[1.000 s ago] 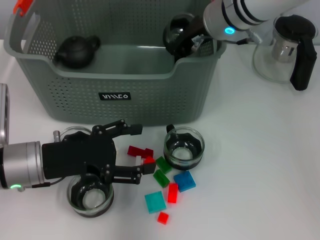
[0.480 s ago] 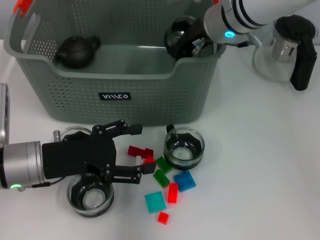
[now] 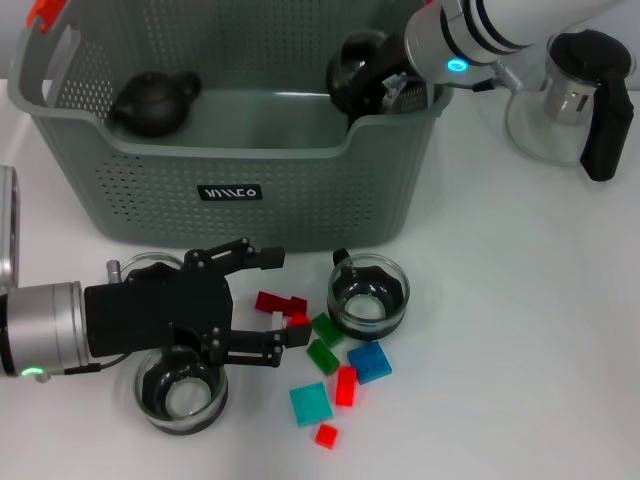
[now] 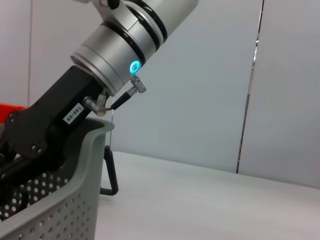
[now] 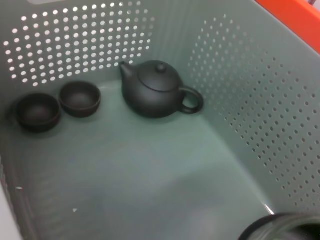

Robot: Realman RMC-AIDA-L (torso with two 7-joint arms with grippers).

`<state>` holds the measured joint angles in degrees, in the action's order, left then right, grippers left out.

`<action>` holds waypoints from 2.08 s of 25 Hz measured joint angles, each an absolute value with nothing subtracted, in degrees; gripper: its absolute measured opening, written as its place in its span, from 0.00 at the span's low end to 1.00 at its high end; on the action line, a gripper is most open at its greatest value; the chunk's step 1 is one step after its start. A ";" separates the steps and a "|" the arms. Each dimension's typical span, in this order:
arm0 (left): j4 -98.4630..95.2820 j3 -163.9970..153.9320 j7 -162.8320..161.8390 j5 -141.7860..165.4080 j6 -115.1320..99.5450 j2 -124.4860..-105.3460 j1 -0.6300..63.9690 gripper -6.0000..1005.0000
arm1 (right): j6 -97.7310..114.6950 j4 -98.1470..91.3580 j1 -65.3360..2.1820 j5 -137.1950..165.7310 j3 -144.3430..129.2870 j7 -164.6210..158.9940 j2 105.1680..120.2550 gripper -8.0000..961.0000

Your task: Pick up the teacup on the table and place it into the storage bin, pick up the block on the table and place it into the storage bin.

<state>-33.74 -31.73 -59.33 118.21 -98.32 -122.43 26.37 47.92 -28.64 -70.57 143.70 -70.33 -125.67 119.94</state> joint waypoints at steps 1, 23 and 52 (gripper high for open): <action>-33.75 -31.72 -59.32 118.21 -98.22 -122.43 26.37 0.94 | 48.09 -28.73 -70.61 143.70 -70.33 -125.64 119.95 0.09; -33.75 -31.73 -59.32 118.12 -97.74 -122.25 26.26 0.94 | 50.92 -46.76 -65.07 142.69 -69.00 -127.83 119.96 0.70; -33.75 -30.87 -59.16 118.13 -97.73 -122.24 25.98 0.94 | 109.54 -89.42 -38.13 119.20 -60.88 -125.75 119.02 0.73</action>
